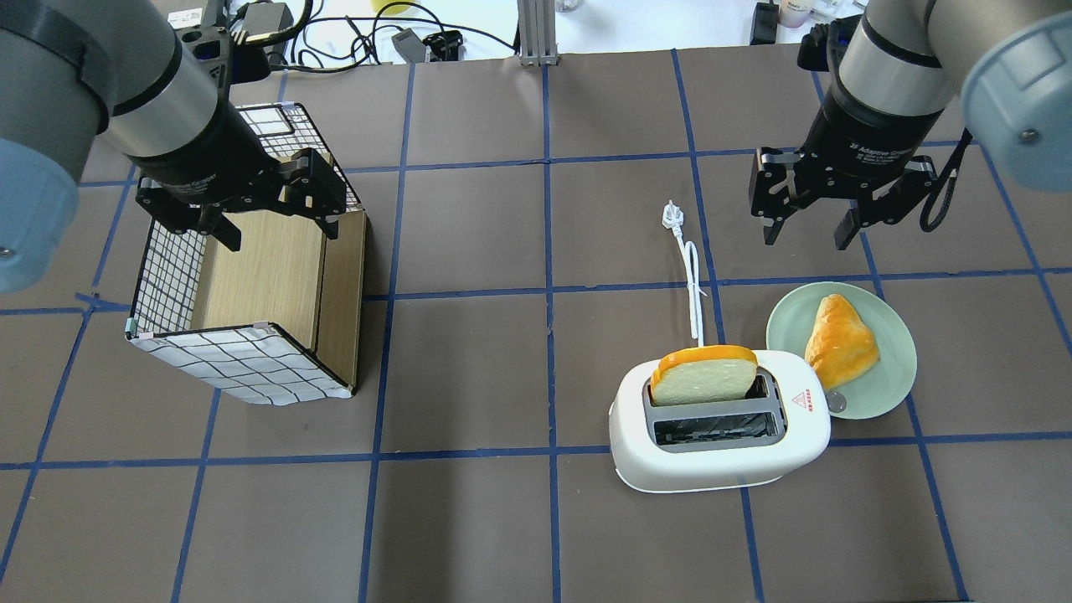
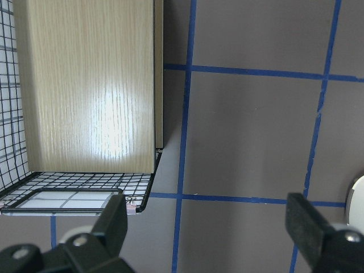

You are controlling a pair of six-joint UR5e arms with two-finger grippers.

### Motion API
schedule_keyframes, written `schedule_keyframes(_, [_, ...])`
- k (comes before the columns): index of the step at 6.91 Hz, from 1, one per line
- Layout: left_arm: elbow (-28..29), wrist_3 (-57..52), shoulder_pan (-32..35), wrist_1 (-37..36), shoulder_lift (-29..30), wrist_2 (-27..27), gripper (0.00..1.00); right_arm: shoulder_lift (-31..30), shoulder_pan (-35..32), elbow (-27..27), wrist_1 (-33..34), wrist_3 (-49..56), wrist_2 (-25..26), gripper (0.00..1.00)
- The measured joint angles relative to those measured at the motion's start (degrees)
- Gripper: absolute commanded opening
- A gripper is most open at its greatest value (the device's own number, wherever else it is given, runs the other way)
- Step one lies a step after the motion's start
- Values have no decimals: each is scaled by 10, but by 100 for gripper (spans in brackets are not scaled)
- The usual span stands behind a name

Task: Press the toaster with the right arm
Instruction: 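Move the right gripper down to the toaster lever beside the green plate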

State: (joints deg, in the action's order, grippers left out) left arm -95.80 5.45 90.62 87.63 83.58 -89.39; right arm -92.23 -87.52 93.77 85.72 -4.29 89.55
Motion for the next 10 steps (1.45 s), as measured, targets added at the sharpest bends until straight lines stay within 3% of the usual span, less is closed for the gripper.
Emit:
schedule_keyframes(4, [0,0,0,0,0,0,100,0,87,14,-23,121,-25,0])
schedule_keyframes(10, [0,0,0,0,0,0,100,0,250,105,-82,363,-173,0])
